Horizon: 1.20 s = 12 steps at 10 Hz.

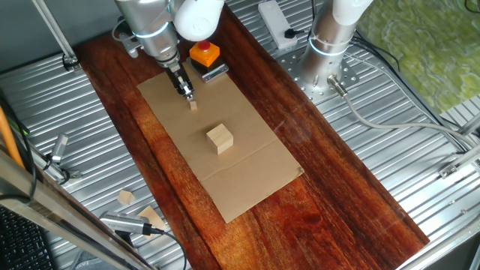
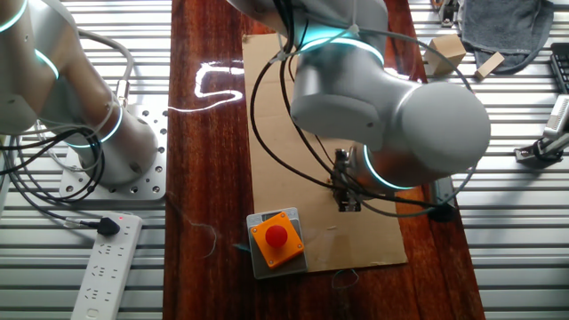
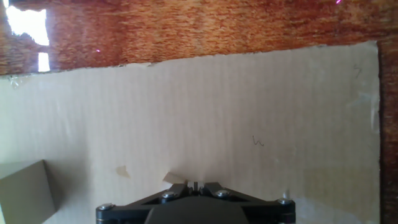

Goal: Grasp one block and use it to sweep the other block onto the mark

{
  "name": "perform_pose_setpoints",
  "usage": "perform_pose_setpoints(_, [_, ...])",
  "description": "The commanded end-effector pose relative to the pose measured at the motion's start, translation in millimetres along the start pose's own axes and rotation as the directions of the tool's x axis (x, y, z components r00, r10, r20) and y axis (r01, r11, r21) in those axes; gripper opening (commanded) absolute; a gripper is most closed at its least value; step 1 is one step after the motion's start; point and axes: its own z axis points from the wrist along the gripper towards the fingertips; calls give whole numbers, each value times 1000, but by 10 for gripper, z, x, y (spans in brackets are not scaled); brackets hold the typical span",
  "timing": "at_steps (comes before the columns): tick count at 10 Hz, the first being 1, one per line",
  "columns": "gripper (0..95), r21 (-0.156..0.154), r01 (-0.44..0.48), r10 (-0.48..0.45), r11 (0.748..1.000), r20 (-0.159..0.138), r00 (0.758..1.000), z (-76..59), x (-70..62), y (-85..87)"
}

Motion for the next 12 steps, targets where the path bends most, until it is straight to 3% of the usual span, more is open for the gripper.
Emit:
perform_pose_setpoints(1, [0,-5,-8,8,1000,0,1000,12,-5,11])
perform_pose_setpoints(6, [0,-47,-46,45,998,-7,999,35,-27,17])
perform_pose_setpoints(12, [0,-49,-43,43,998,-8,999,37,-30,20])
